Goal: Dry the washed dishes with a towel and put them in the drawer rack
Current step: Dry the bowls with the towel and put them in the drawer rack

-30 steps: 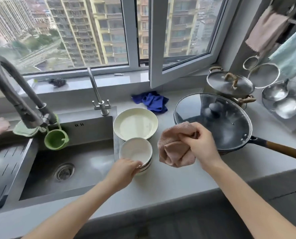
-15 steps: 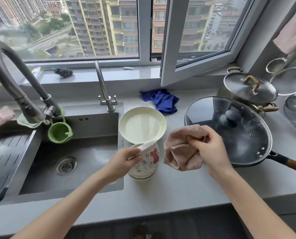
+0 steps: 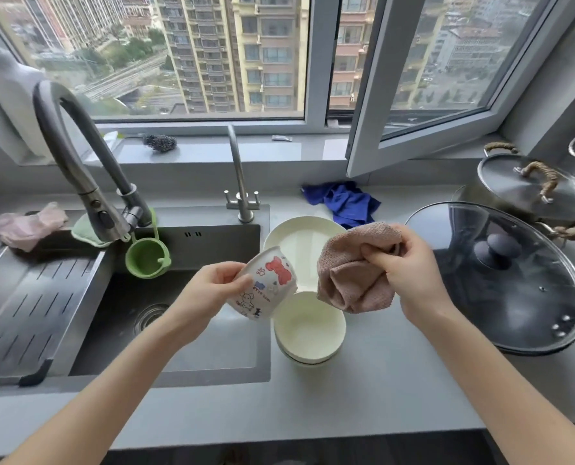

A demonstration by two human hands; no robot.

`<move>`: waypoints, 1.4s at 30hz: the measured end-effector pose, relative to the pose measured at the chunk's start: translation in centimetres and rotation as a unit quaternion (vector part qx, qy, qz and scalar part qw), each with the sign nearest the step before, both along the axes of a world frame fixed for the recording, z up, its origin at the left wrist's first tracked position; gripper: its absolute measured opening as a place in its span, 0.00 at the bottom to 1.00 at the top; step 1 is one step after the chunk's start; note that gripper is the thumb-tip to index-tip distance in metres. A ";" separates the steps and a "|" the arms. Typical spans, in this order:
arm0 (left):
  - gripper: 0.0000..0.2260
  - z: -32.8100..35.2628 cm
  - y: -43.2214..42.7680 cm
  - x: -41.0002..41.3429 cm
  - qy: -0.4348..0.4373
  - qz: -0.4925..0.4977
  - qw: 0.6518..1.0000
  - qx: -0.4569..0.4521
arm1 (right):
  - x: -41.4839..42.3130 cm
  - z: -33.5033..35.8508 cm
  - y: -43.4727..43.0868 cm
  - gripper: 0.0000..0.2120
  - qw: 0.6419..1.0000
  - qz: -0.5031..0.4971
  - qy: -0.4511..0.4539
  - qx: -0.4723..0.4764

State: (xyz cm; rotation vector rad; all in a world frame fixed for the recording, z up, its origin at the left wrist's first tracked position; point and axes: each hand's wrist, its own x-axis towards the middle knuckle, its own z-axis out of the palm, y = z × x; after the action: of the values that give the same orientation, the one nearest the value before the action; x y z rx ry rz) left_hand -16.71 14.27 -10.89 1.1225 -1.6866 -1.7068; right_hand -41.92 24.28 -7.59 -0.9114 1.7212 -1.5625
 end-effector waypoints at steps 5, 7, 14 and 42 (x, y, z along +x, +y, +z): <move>0.07 0.0 -3.2 2.9 0.006 0.040 0.999 0.006 | 4.0 -0.1 -4.0 0.08 1.000 0.014 0.017 -0.004; 0.05 -0.3 -3.6 3.6 -0.024 -0.007 0.997 -0.075 | 6.0 -0.2 -5.5 0.09 0.999 -0.004 0.031 -0.012; 0.08 -1.4 -5.7 6.1 -0.130 -0.158 0.793 -0.574 | 10.8 -0.9 -9.1 0.09 0.997 0.038 -0.052 0.048; 0.12 -5.0 -6.5 7.5 0.088 0.155 0.741 0.647 | 13.6 -1.5 -10.1 0.19 0.981 -0.047 0.174 0.074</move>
State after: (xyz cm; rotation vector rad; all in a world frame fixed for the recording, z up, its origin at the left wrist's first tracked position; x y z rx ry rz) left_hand -9.20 7.79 -15.85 1.5181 0.0948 -2.5975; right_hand -28.36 14.14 -9.08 -1.0898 2.1212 -1.3683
